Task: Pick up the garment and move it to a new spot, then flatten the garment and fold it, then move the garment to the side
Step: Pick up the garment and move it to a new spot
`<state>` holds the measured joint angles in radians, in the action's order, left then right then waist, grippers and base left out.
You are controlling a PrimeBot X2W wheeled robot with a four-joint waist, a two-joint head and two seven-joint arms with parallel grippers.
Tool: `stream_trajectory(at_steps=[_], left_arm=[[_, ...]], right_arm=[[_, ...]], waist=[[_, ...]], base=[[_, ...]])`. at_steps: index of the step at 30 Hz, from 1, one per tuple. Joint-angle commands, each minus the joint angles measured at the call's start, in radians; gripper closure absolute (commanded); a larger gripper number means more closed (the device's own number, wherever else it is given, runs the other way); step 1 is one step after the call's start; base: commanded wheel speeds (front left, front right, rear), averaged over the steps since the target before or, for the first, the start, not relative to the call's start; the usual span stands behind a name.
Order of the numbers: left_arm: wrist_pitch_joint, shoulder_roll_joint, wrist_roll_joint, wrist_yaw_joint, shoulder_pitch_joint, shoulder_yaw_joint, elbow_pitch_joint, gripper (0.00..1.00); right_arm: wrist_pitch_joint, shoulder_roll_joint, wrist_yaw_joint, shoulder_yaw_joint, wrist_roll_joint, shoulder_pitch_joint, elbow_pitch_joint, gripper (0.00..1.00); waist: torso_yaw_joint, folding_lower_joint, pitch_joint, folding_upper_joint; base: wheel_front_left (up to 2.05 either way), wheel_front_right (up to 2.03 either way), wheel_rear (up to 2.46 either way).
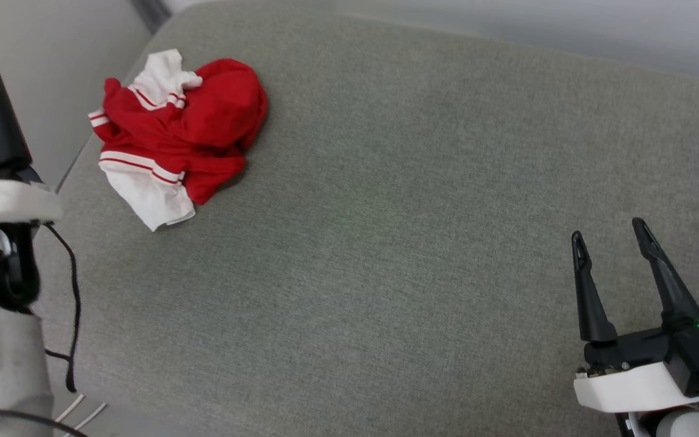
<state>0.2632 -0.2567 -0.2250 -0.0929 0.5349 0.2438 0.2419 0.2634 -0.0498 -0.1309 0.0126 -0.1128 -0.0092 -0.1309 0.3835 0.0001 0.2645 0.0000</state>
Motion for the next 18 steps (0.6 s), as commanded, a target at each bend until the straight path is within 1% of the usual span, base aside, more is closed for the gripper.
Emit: stream_trajectory(at_steps=[1, 5, 7, 10, 14, 18], left_arm=[[-0.001, -0.011, -0.010, -0.005, 0.030, 0.001, 0.022, 0.00], [-0.054, -0.087, -0.062, -0.022, 0.169, 0.007, 0.121, 0.00], [-0.082, -0.132, -0.076, -0.029, 0.232, -0.009, 0.169, 0.00], [-0.160, -0.191, -0.115, -0.035, 0.315, -0.052, 0.244, 0.00], [-0.310, -0.273, -0.208, -0.036, 0.391, -0.162, 0.314, 0.00], [-0.495, -0.360, -0.347, -0.035, 0.424, -0.276, 0.347, 0.00]], right_arm=[[0.002, -0.001, 0.000, 0.003, -0.009, -0.019, -0.008, 0.00], [0.002, -0.011, 0.000, 0.002, -0.036, -0.053, -0.040, 0.00], [0.002, -0.020, 0.000, 0.004, -0.042, -0.069, -0.056, 0.00], [0.002, -0.031, 0.000, 0.005, -0.046, -0.089, -0.078, 0.00], [0.002, -0.043, 0.000, 0.009, -0.054, -0.111, -0.111, 0.00], [0.002, -0.047, 0.000, 0.008, -0.054, -0.124, -0.135, 0.00]], waist=[[-0.034, -0.0001, 0.082, 0.0000], [-0.058, -0.0001, 0.153, 0.0000], [-0.067, -0.0001, 0.185, 0.0000], [-0.082, -0.0001, 0.225, 0.0000], [-0.096, -0.0001, 0.274, 0.0000], [-0.108, -0.0001, 0.310, 0.0000]], base=[[0.00, 0.00, 0.00], [0.00, 0.00, 0.00], [0.00, 0.00, 0.00], [0.00, 0.00, 0.00], [0.00, 0.00, 0.00], [0.00, 0.00, 0.00]])
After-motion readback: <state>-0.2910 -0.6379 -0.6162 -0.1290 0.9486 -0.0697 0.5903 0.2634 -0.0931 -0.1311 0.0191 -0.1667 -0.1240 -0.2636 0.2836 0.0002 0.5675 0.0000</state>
